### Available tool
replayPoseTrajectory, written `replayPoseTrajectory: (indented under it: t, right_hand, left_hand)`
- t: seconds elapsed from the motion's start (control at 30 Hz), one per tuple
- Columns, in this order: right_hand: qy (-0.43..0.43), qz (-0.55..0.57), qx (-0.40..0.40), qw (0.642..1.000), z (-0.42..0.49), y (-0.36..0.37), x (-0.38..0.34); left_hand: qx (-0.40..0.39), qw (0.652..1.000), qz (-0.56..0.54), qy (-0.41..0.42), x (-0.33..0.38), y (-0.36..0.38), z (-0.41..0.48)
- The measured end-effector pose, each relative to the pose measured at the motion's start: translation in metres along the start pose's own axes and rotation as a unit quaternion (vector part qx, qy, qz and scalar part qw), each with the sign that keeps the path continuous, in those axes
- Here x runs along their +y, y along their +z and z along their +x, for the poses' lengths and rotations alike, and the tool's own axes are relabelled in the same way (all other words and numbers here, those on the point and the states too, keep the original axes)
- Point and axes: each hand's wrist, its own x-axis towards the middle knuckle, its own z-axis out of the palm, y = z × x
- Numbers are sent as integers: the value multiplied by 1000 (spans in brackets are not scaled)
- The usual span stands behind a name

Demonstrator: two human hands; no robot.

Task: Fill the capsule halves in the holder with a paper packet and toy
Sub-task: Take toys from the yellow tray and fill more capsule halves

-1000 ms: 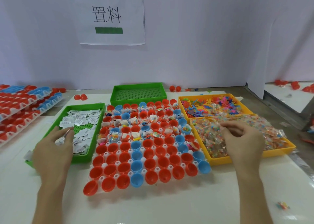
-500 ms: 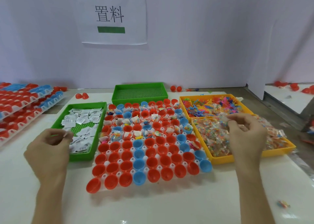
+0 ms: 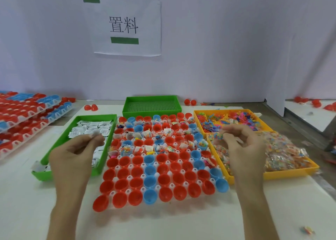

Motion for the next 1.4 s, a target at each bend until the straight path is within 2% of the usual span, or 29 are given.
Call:
replayPoseTrajectory:
  t: [0.13,0.3,0.47,0.57,0.73,0.93,1.07,1.2,1.4]
  right_hand:
    - [-7,32,-42,999,-11,14,-22]
    - [-41,54,-103,992,-29,30,-48]
    - [-53,87,-99,990,-17,29,-71]
    - [-40,125,-145,981,-21,28,-77]
    - [-39,141,-185,972,-34,19,-74]
    - [-74,129,-152,977,-28,4,-75]
    - [-96,107,-150,978,-27,4,-73]
    - [-91,92,-195,972,-28,2,-73]
    - [-79,38,-266,960,-24,-3,-71]
  left_hand:
    - [-64,996,-59,17,48,28,-24]
    - [-140,973,-180,-24,100,61,-54]
    - [-179,940,-282,-66,118,72,-77]
    - [-203,926,-310,-74,118,73,-83]
    - [-238,924,-292,-72,115,69,-84]
    - [-223,949,-218,-49,119,70,-86]
    - [-239,941,-229,-68,119,71,-88]
    - [-271,930,-235,-85,115,74,-89]
    - [-253,944,-190,-95,111,75,-88]
